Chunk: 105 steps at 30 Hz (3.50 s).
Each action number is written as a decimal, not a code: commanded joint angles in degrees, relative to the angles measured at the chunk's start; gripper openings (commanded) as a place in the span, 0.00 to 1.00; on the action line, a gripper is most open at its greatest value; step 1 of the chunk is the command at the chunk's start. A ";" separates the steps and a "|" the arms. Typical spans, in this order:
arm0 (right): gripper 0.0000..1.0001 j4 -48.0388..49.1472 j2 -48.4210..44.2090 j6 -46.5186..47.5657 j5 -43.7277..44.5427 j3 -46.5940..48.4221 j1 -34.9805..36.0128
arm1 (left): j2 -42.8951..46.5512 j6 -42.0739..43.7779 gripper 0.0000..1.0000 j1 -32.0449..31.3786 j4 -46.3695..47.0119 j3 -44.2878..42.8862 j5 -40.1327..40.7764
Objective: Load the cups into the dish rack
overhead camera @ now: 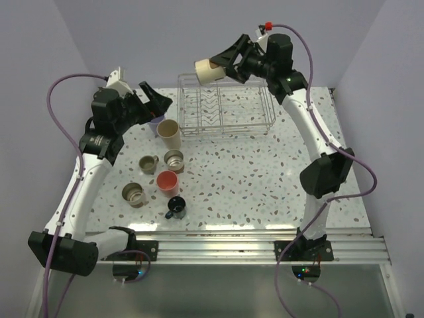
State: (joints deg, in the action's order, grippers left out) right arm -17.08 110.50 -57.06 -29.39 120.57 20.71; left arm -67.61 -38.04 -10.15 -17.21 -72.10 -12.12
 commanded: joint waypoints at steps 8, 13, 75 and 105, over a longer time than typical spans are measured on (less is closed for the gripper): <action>0.00 -25.13 14.83 32.79 36.19 23.49 -4.63 | -1.37 12.89 1.00 0.22 -17.06 -9.63 15.82; 0.00 -18.87 20.79 39.29 47.04 25.74 -4.63 | -1.82 14.84 1.00 0.13 -20.49 -9.73 16.42; 0.00 -22.29 36.63 44.93 50.04 32.27 -4.80 | -12.01 18.27 0.98 0.31 -14.95 -2.61 9.04; 0.00 -26.79 9.91 44.49 50.04 -1.12 -1.90 | -13.69 16.95 0.93 -0.22 -15.04 -1.82 4.39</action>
State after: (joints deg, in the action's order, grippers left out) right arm -47.83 121.62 -12.43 21.43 122.65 18.50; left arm -81.58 -21.41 -10.17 -33.93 -74.22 -5.98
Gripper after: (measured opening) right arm 0.724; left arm 0.935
